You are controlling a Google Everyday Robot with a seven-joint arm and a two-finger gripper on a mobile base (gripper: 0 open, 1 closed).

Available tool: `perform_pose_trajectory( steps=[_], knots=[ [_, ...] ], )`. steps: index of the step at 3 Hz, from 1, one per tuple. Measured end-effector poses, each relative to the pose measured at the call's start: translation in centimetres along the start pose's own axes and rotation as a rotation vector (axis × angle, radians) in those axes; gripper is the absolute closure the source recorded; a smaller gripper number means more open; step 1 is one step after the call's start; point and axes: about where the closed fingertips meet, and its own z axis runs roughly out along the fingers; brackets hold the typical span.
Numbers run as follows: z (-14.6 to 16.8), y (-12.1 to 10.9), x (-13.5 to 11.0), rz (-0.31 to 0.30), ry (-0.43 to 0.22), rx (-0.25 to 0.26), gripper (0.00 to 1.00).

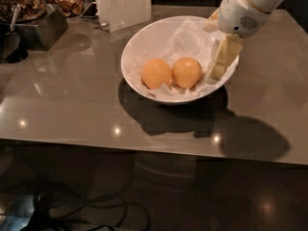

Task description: Pick orange from white bowl

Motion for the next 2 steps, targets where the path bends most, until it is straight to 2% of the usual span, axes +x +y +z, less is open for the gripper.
perform_pose_trajectory(
  steps=[1, 2],
  knots=[
    [0.6, -1.1, -0.1, 0.002, -0.02, 0.001, 0.09],
    [1.7, -2.5, 0.0, 0.003, -0.04, -0.007, 0.09]
  ],
)
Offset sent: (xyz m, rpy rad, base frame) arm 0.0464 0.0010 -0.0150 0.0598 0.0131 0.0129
